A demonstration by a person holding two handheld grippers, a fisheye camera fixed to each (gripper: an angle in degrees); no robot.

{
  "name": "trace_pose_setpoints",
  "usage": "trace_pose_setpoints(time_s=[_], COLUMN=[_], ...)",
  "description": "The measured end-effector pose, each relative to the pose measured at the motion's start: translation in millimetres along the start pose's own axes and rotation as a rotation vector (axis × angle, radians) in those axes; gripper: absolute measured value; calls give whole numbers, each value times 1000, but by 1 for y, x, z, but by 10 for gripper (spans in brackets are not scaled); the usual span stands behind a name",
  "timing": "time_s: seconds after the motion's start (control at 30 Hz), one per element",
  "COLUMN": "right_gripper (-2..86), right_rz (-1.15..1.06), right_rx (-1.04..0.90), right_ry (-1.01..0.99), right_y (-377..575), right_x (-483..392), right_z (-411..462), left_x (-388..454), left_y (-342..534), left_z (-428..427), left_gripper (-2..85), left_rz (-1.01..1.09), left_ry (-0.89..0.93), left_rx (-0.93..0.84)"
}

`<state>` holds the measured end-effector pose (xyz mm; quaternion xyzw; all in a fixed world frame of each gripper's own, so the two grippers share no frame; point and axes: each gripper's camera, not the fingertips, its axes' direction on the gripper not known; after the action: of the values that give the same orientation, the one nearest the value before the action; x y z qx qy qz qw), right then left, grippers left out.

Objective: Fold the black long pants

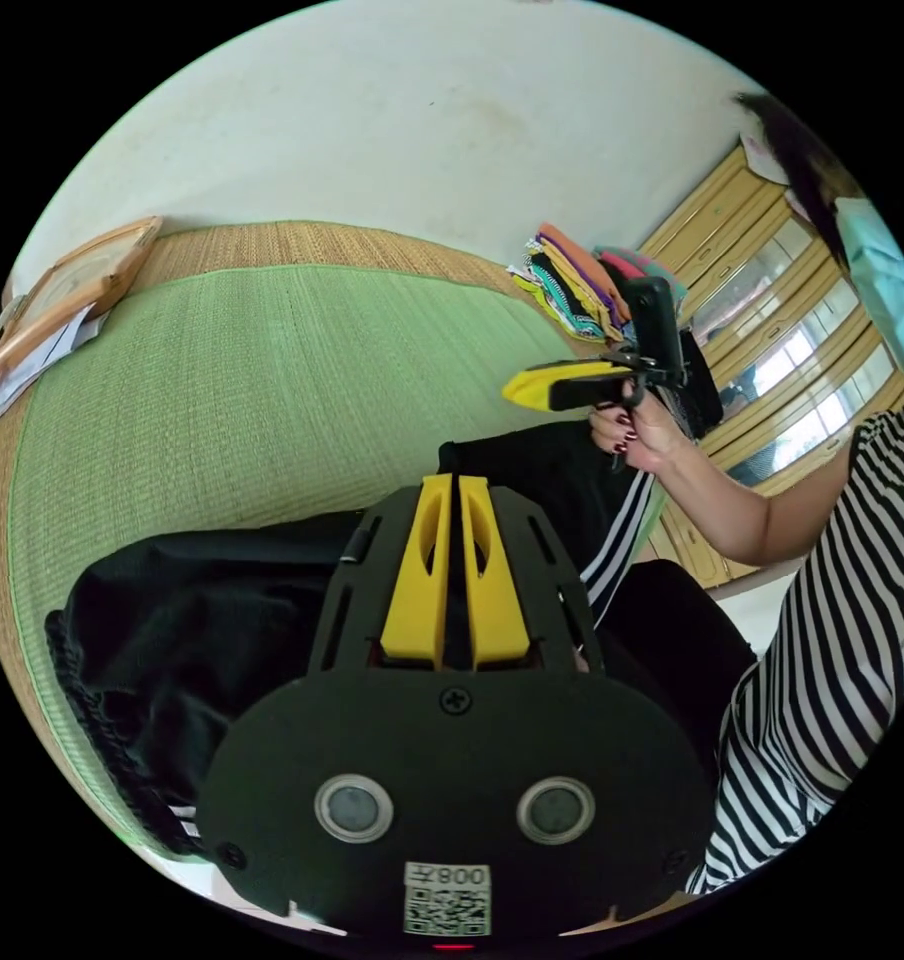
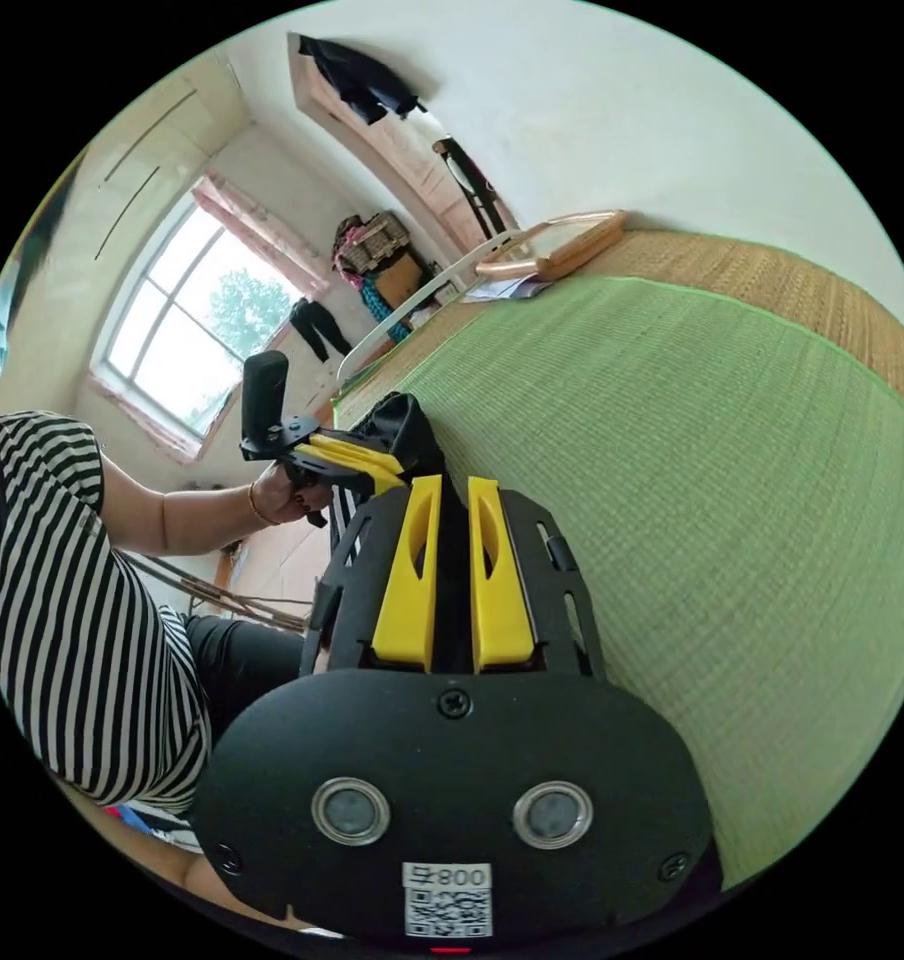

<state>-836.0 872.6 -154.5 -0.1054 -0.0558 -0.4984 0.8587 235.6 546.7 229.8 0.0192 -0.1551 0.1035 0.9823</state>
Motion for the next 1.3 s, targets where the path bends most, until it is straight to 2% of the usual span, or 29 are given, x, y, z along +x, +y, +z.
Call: trace_pose_setpoints(time_s=[0.17, 0.33, 0.53, 0.7, 0.8, 0.9, 1.07, 1.2, 1.3], right_gripper=[59, 51, 39, 37, 39, 44, 48, 49, 47], right_rz=[-88, -137, -92, -76, -80, -86, -65, -40, 1], right_rx=[-192, -219, -243, -266, -259, -276, -267, -219, -105], right_ry=[-80, -77, -157, -142, -134, -136, -156, -172, -161], right_y=[-45, -54, -66, -80, -88, -95, -100, -103, -105], right_x=[-12, -40, -50, -57, -62, -68, -69, -67, -62], right_z=[30, 29, 27, 20, 13, 12, 0, -21, -59], left_x=[-32, -58, -87, -103, -105, -104, -102, -103, -105], left_y=[23, 43, 63, 66, 64, 61, 60, 61, 62], left_z=[19, 33, 50, 64, 70, 86, 113, 103, 89], left_gripper=[16, 20, 25, 43, 68, 79, 32, 15, 10], left_rz=[10, 6, -46, -66, -55, -37, 26, 28, 16], left_ry=[15, 35, 86, 99, 29, -77, -275, -265, -278], left_rx=[-26, -59, -61, -45, -32, -94, -236, -138, -41])
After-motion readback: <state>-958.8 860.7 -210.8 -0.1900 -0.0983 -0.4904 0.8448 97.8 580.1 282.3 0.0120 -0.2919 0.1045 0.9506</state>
